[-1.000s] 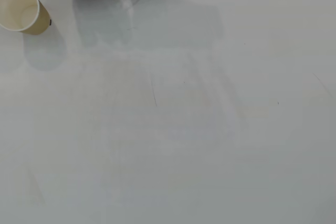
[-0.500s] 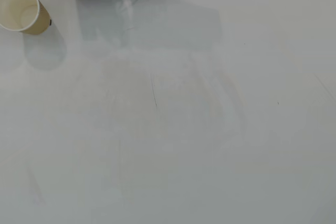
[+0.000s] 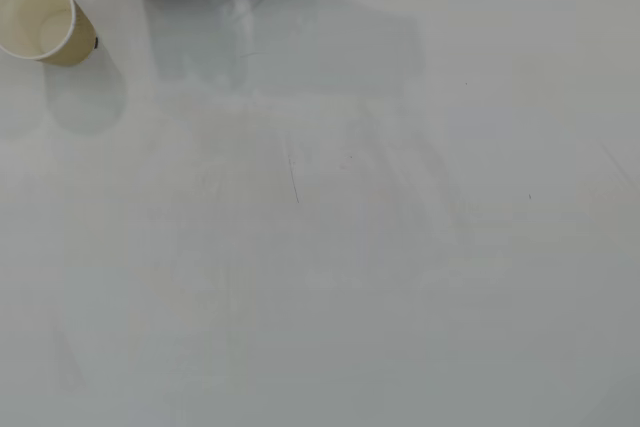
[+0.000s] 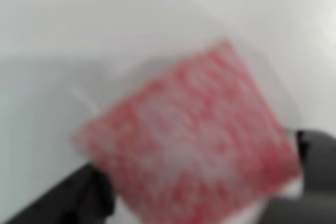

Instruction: Pick up the cube and drop it in the cup.

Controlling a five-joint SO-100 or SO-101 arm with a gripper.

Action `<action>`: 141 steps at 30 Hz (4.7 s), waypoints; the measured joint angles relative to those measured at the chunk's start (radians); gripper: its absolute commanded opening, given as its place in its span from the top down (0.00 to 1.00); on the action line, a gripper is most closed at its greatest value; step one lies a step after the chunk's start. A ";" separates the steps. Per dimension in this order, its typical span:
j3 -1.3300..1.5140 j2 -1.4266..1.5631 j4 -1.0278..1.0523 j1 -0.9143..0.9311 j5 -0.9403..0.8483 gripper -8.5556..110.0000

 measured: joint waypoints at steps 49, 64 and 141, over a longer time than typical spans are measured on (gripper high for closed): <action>-0.003 0.161 -0.044 -0.259 0.000 0.86; -0.084 0.262 -0.029 -0.546 0.000 0.86; -0.321 0.170 -0.359 -0.181 0.000 0.93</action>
